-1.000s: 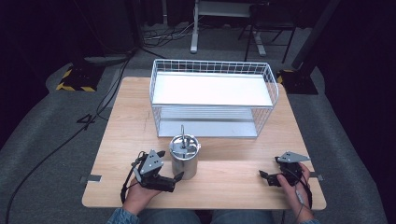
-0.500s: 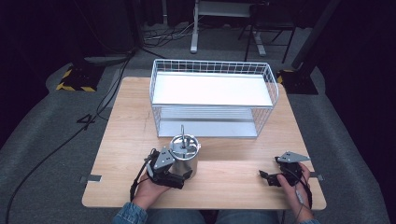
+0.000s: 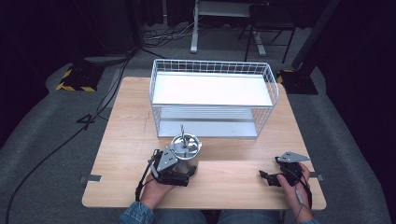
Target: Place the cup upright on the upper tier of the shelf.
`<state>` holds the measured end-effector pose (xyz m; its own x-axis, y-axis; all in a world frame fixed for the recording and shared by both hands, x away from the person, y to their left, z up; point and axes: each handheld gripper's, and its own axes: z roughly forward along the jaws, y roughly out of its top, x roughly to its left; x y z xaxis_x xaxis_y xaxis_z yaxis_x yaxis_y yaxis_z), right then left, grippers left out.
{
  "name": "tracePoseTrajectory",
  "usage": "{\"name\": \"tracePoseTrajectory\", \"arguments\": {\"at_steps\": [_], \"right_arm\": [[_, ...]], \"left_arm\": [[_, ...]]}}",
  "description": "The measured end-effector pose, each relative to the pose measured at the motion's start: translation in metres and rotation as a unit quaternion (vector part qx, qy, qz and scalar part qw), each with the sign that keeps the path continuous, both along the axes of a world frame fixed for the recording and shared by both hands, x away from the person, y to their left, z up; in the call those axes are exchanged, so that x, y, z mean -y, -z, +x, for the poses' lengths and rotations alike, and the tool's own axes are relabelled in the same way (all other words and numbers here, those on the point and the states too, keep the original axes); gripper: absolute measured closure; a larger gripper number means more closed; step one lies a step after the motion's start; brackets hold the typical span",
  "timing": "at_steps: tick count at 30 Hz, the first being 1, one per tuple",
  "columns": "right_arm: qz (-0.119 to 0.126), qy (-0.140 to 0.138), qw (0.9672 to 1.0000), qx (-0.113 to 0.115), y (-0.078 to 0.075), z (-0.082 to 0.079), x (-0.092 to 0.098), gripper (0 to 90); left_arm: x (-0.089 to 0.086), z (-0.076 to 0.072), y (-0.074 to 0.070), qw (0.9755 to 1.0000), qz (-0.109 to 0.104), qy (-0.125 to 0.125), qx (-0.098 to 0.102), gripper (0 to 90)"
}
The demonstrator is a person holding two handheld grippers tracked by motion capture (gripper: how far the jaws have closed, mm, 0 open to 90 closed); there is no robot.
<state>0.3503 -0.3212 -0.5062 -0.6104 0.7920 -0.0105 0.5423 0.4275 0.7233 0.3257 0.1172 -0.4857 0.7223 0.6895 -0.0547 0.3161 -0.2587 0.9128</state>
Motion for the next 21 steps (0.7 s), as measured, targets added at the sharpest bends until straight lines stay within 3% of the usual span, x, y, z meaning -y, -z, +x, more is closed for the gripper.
{"name": "tracePoseTrajectory", "arguments": {"at_steps": [14,21], "right_arm": [[0.0,0.0,1.0,0.0,0.0,0.0,0.0,5.5],[0.0,0.0,1.0,0.0,0.0,-0.0001,-0.0001,5.5]], "left_arm": [[0.008,0.0025,0.0087,0.9997,-0.022,-0.007,0.002,1.4],[0.0107,0.0027,0.0096,0.9998,-0.012,-0.006,0.018,2.3]]}}
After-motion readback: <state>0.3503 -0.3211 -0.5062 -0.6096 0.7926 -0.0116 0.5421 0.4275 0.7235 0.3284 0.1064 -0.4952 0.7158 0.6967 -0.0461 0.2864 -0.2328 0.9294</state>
